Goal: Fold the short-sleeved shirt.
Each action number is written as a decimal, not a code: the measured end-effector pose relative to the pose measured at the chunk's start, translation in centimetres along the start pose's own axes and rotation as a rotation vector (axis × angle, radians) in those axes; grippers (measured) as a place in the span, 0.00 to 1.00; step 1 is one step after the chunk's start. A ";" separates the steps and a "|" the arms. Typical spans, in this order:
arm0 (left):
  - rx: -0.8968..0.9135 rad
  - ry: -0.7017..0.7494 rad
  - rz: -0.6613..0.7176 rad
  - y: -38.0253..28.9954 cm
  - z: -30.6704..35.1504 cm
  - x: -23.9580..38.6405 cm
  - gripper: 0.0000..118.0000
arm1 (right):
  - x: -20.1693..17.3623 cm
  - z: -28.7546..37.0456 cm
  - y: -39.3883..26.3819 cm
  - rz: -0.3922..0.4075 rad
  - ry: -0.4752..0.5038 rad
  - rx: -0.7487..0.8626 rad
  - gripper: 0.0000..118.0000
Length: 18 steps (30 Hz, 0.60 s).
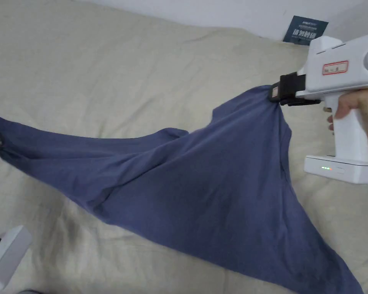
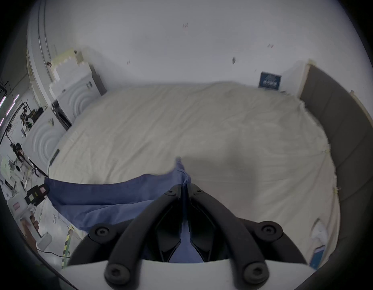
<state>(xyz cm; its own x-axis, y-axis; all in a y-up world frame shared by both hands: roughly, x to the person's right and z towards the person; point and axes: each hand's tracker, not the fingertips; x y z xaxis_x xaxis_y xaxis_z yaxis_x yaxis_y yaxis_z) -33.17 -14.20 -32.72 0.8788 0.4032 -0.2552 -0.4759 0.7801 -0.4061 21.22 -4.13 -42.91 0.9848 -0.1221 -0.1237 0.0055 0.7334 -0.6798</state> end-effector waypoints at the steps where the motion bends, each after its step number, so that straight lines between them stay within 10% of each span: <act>1: 0.015 -0.006 0.000 0.8 0.5 0.3 0.00 | 0.8 2.3 0.2 -0.006 -0.012 0.023 0.03; 18: 0.294 -0.310 -0.041 16.0 10.8 13.3 0.00 | 4.4 31.1 3.2 -0.052 -0.234 0.537 0.03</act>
<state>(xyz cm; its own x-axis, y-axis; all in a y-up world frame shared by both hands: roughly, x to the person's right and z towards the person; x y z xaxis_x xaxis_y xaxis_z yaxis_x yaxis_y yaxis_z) -28.69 8.82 -33.10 0.8872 0.4587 0.0496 -0.4495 0.8836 -0.1314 30.96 18.51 -23.18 0.9926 -0.0611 0.1045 0.0823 0.9738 -0.2122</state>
